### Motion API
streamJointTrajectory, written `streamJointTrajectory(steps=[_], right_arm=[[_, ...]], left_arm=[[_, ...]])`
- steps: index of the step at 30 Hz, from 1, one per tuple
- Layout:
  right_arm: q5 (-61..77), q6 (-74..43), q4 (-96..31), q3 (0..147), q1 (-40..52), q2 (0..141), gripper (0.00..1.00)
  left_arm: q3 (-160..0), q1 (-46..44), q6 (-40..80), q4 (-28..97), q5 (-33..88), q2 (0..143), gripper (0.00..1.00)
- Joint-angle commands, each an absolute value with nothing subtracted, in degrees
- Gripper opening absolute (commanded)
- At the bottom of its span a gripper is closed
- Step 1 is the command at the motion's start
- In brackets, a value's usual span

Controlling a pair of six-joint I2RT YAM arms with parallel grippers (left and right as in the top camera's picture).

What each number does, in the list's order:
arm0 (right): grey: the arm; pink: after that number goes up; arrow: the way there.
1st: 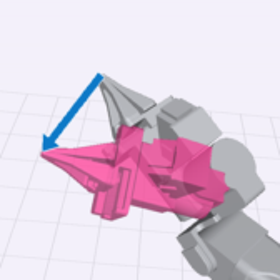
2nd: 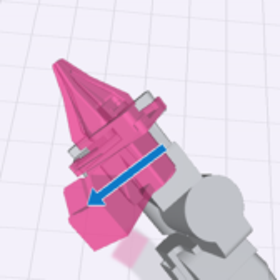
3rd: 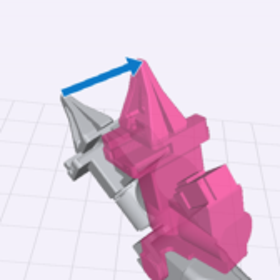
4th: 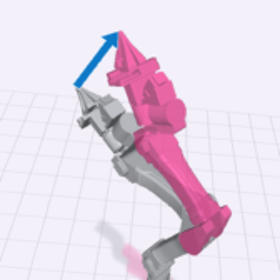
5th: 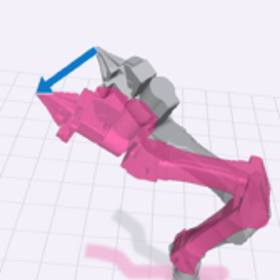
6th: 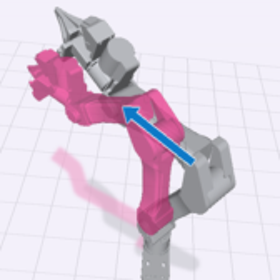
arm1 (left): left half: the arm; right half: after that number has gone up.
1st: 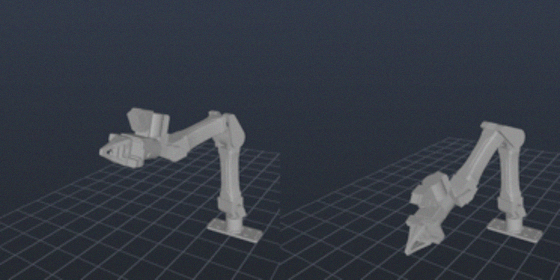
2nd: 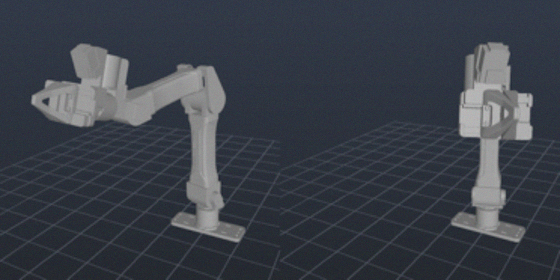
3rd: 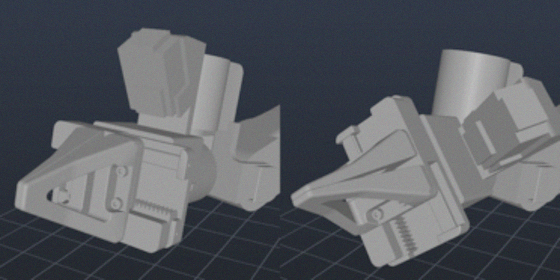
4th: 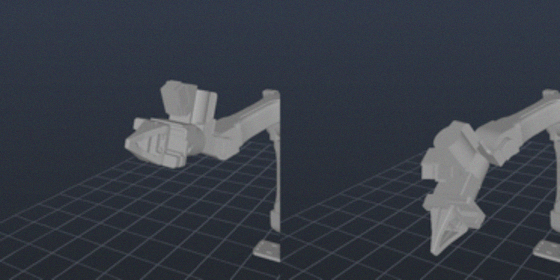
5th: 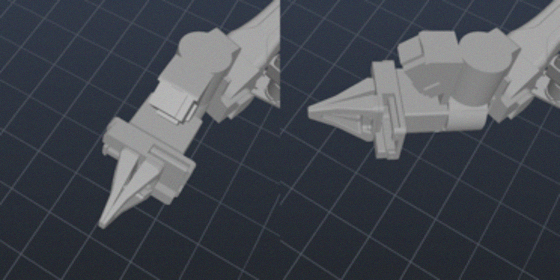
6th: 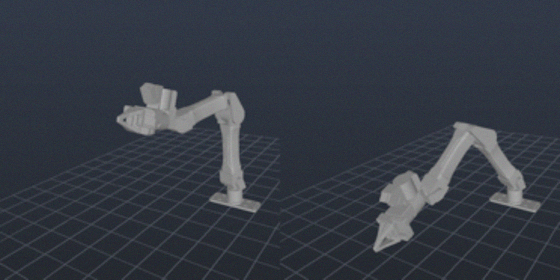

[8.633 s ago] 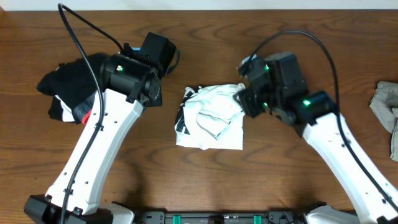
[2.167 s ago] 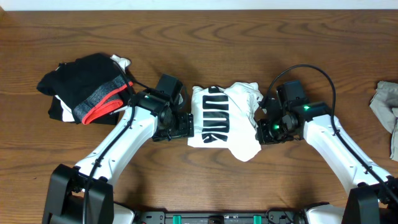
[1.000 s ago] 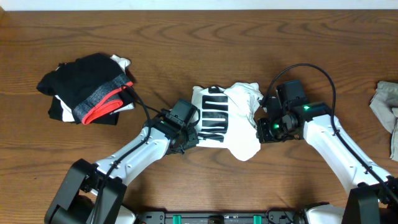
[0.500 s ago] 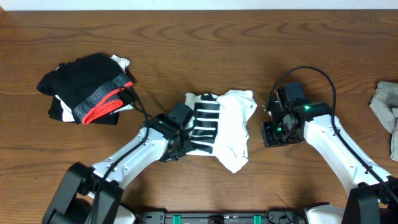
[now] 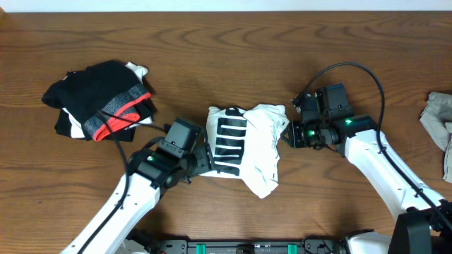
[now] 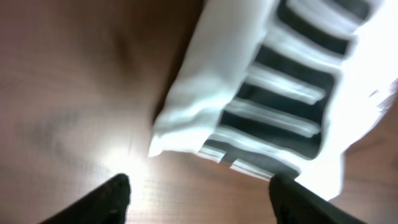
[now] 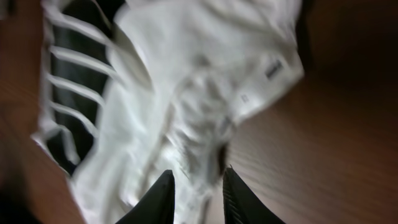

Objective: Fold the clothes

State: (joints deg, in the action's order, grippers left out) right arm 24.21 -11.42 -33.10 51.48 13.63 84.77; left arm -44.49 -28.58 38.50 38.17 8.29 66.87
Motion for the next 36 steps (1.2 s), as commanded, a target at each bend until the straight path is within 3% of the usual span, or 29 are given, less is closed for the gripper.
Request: streamJointTrajectory(steps=[1,7,18,27,28,29,30,36], right_arm=[[26.89,-17.65,-30.92,52.49,14.35,85.49,0.25],[29.50,-21.17,-27.62,52.49,16.84,91.09,0.24],[31.51,-21.69,-24.51,52.49,21.78,96.68,0.24],[29.23,-22.74,-24.32,52.49,21.82,96.68,0.08],[28.10,-22.74,-25.58,52.49,21.82,96.68,0.15],[26.98,-22.72,-27.18,52.49,21.82,96.68,0.30],[26.37,-22.68,-28.34,52.38,21.82,96.68,0.34],[26.89,-21.80,-26.35,51.46,21.98,96.68,0.23]], left_arm=[[-45.87,-28.25,26.59,32.29,2.33,66.65,0.70],[-45.87,-27.64,14.94,19.92,2.07,73.52,0.68],[-45.87,-25.34,14.81,14.87,6.02,85.69,0.68],[-45.87,-25.34,14.81,14.79,6.02,85.73,0.68],[-45.87,-25.34,14.83,14.87,6.02,85.73,0.68],[-45.87,-25.34,14.81,14.92,6.02,85.73,0.68],[-45.87,-25.34,14.83,15.07,6.02,85.73,0.68],[-45.87,-25.34,14.81,15.29,6.00,85.73,0.68]])
